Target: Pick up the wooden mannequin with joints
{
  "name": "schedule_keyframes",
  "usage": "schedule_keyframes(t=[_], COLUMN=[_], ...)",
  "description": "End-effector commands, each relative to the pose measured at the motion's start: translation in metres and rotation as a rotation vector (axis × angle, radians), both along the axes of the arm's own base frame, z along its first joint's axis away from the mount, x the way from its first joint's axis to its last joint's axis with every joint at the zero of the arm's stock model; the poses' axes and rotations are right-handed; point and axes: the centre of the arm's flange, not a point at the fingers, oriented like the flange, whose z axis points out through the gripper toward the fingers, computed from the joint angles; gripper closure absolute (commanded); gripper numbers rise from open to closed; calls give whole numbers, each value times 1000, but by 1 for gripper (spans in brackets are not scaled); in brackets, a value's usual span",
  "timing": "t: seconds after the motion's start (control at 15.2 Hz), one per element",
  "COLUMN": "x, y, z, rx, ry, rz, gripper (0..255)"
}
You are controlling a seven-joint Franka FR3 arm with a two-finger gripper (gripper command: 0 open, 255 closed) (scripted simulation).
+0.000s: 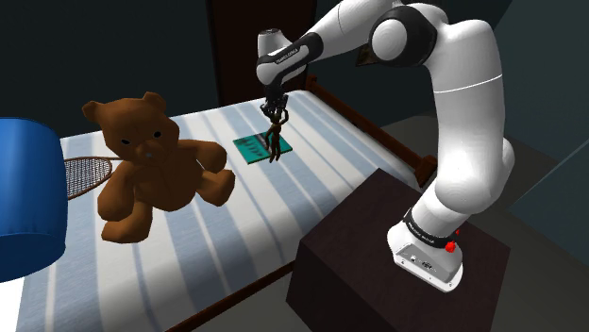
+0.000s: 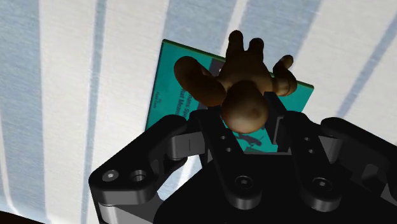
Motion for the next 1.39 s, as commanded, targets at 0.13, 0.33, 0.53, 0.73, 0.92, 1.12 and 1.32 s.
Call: schedule_keyframes(t=[0.13,0.33,0.53,0.73,0.92,1.12,1.32], x=[0,-1,-1,-1,-1,-1,-1], y=[-1,0,0,0,0,0,0], z=[0,-1,15,31,47,63,79], rx=[-1,-1,-1,0,-1,-1,-1], ry=[1,1,1,1,1,1,1], rz=[-1,-1,-1,-1,-1,-1,-1], gripper=[255,255,255,255,255,255,255])
